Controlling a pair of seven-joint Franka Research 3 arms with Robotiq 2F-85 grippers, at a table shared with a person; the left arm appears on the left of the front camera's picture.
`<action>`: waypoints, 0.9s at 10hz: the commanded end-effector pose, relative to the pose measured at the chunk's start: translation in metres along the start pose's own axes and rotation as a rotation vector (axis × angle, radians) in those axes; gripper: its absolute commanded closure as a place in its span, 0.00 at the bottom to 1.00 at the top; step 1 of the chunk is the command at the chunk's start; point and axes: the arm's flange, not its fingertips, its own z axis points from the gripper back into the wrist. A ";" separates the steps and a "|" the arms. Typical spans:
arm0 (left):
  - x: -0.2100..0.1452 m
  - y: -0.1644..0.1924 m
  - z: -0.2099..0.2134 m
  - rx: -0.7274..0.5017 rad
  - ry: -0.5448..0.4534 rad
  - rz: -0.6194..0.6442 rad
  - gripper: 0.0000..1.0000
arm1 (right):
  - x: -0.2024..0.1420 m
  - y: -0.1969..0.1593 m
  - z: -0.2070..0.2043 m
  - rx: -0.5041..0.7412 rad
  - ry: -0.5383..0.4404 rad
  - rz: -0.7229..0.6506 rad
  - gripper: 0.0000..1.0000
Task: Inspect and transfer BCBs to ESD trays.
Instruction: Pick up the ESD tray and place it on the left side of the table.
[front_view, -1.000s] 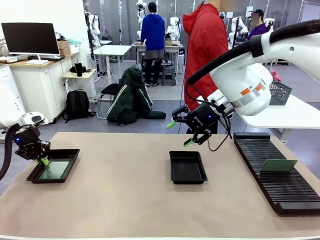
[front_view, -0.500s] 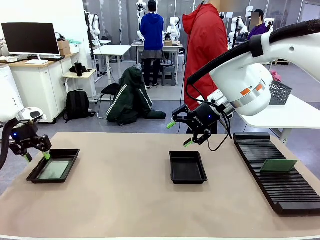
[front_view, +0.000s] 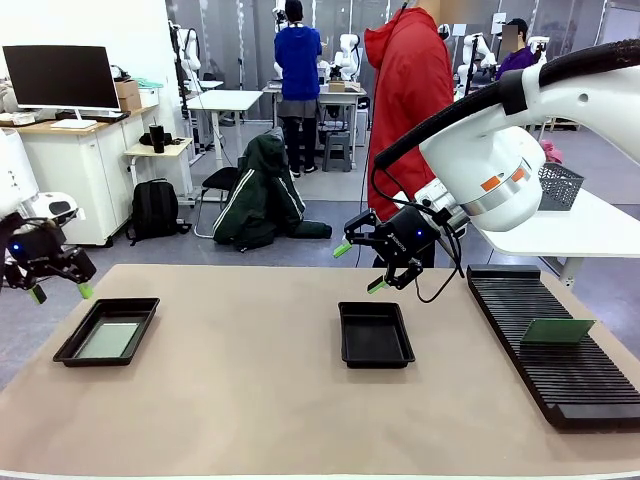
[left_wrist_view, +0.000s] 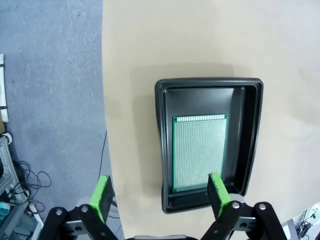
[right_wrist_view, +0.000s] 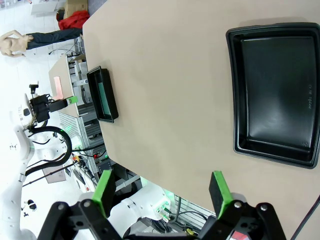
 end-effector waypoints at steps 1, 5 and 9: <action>-0.006 -0.005 0.017 0.040 0.022 -0.006 0.00 | 0.003 0.003 -0.001 -0.011 -0.001 -0.009 0.00; -0.010 -0.017 0.052 0.100 -0.016 -0.004 0.00 | 0.003 0.003 -0.001 -0.011 -0.001 -0.009 0.00; -0.008 -0.013 0.054 0.079 -0.030 -0.020 0.00 | 0.003 0.003 -0.001 -0.011 -0.001 -0.009 0.00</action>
